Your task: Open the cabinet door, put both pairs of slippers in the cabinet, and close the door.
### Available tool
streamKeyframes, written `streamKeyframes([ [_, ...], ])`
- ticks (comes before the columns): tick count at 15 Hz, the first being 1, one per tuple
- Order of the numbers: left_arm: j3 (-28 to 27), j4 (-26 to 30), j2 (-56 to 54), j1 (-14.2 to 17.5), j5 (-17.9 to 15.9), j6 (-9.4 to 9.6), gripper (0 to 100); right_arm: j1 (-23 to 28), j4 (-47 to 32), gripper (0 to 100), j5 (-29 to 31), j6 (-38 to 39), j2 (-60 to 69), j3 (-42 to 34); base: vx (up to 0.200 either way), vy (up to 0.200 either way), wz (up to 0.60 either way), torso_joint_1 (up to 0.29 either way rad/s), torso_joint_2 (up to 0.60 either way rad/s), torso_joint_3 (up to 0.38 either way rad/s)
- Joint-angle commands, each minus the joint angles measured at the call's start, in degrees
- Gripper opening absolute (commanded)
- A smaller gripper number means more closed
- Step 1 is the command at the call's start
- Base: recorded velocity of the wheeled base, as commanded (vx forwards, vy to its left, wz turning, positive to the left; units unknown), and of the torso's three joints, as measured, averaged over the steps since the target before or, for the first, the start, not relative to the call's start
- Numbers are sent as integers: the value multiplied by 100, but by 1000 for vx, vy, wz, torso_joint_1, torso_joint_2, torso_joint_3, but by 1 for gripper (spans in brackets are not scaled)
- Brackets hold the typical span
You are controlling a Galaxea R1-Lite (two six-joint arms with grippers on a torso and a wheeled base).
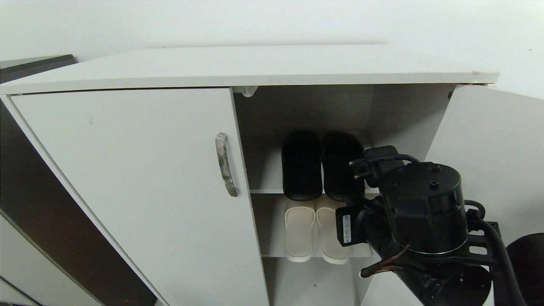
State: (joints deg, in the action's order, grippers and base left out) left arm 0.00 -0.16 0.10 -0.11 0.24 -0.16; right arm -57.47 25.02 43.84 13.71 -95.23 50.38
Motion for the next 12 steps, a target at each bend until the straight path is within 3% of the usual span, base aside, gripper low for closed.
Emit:
streamKeyframes([
  [1,0,-2,-1,2,-7,-2,0,-1,74,0,2,-27,-127,-46,0,0,0,0,0,0],
  [12,0,-2,-1,2,-24,-2,0,-37,91,0,-7,-18,-153,-169,-200,0,0,3,2,4],
])
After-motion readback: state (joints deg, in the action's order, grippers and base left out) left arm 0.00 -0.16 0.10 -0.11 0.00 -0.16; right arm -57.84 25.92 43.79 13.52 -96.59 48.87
